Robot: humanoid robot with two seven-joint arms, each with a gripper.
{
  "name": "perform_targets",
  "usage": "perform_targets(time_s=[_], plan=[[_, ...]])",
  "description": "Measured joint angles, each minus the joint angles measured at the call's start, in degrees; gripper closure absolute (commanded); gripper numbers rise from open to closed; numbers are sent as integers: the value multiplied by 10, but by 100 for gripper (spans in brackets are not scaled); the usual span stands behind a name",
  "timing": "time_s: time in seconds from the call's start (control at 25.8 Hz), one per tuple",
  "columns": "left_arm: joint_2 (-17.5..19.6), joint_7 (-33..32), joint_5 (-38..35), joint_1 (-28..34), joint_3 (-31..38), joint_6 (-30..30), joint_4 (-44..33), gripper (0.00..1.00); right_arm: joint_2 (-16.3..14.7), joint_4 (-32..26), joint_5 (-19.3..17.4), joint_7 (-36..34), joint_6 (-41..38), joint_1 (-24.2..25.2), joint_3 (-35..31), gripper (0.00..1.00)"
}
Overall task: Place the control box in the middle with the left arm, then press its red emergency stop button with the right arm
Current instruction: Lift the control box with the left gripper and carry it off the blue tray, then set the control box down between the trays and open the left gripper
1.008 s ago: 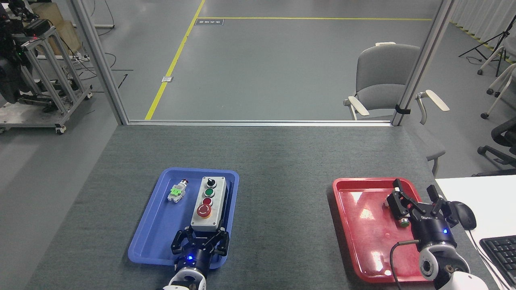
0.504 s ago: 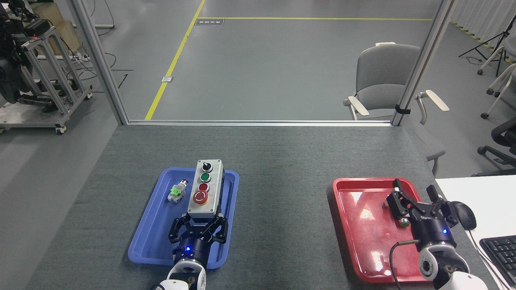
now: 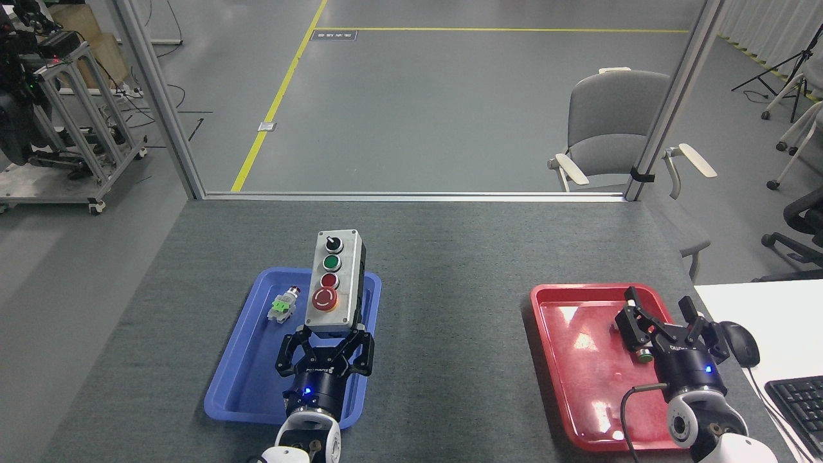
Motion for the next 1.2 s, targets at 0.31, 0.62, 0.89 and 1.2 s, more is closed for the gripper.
perform_targets(time_s=[0.31,0.62,0.89,1.2], plan=[[-8,0,-1,5,-131,72,-17,100,1,0,0,0,0,0,1,0],[-10,-1,1,5,-263,200,18,100,2,0,1,1,-2,0,1,0],[-10,-3,32,5,-318,221,51,100,3,-1,1,2,-2,0,2,0],[-11,-5,83,5,-347,219,76,100,0,-1,1,0,-2,-1,3,0]])
